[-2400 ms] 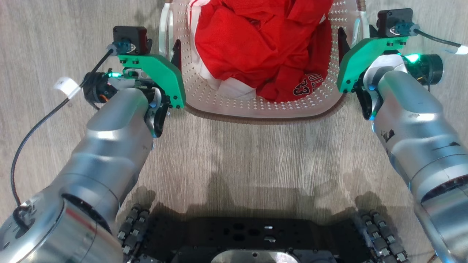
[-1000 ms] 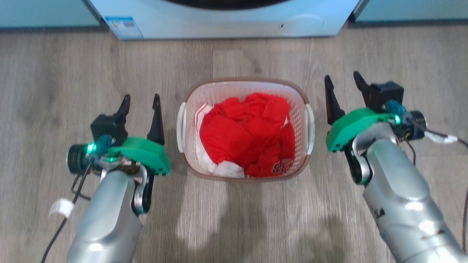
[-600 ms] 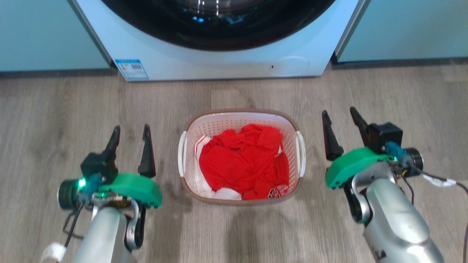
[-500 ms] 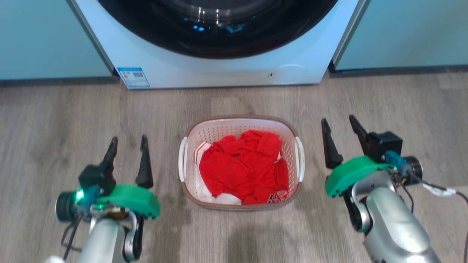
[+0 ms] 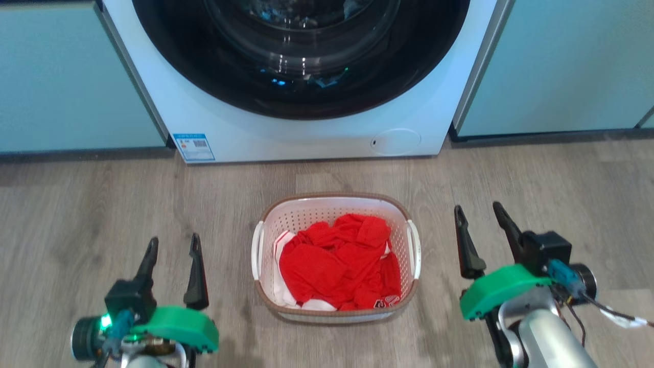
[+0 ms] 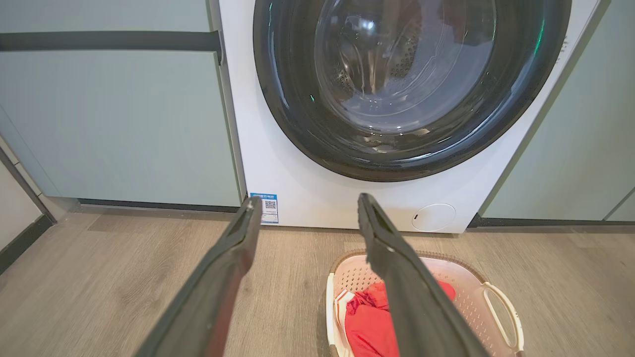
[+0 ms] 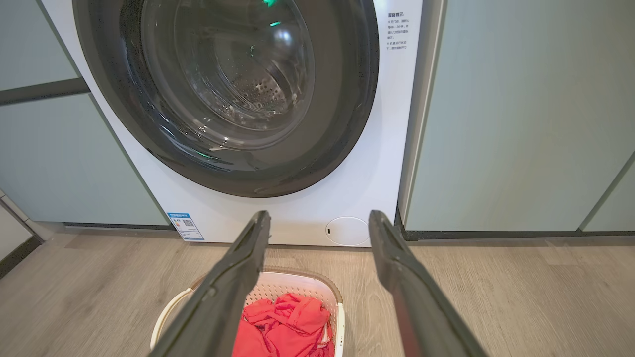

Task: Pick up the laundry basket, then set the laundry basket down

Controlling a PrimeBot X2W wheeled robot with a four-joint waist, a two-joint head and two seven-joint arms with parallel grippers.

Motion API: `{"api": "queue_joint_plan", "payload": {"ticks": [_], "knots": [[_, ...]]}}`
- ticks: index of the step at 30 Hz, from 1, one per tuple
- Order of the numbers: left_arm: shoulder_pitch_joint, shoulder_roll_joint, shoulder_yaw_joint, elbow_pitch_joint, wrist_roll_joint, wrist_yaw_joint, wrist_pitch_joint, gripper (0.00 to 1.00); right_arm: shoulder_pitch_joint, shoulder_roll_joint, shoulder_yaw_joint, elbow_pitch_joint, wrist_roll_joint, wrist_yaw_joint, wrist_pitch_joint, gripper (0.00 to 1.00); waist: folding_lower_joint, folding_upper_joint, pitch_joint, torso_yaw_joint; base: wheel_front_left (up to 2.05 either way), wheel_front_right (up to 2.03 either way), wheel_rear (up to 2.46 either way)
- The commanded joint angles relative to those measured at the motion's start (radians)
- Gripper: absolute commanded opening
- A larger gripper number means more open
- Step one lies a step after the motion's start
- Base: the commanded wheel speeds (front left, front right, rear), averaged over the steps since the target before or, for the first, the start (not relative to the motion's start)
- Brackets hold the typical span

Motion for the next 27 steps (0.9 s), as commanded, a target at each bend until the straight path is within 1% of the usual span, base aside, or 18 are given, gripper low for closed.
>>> {"api": "queue_joint_plan", "payload": {"ticks": [1,11,21,27], "knots": [[-0.012,-0.001,0.041,-0.035,0.012,0.003,-0.010,1.00,-0.006,0.008,0.014,-0.039,-0.006,0.007,-0.014,1.00,0.0001,0.0001,-0.012,-0.002,0.00,0.00,0.00],[0.049,-0.002,0.048,-0.056,0.021,-0.004,-0.010,1.00,0.069,0.008,-0.014,-0.078,-0.014,0.007,-0.014,1.00,0.0001,0.0001,-0.059,-0.003,0.00,0.00,0.00],[0.057,-0.003,0.052,-0.071,0.041,0.000,-0.010,1.00,0.078,0.008,-0.022,-0.081,-0.011,0.007,-0.014,1.00,0.0001,0.0001,-0.065,0.000,0.00,0.00,0.00],[0.058,-0.003,0.052,-0.048,0.057,0.004,-0.010,1.00,0.076,0.008,-0.025,-0.075,-0.010,0.007,-0.014,1.00,0.0001,0.0001,-0.064,-0.001,0.00,0.00,0.00]]}}
